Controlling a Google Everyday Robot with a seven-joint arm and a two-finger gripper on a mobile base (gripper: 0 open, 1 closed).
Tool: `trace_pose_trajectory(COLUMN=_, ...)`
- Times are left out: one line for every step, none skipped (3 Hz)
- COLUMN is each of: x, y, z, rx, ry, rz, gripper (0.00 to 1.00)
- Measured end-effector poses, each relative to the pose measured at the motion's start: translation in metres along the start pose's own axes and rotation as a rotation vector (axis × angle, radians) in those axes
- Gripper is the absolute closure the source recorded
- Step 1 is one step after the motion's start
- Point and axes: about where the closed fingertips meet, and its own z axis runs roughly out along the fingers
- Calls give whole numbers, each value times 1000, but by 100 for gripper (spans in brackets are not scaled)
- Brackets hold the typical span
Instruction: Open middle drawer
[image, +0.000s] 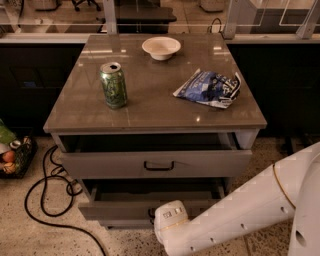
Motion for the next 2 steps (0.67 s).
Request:
trace_pose_trajectory(x=12, y=-19, z=-10, rx=84, ry=27, rz=-6, gripper=100)
trace_pose_trajectory(x=30, y=-36, z=-22, rx=153, ry=51, rz=7, gripper=100)
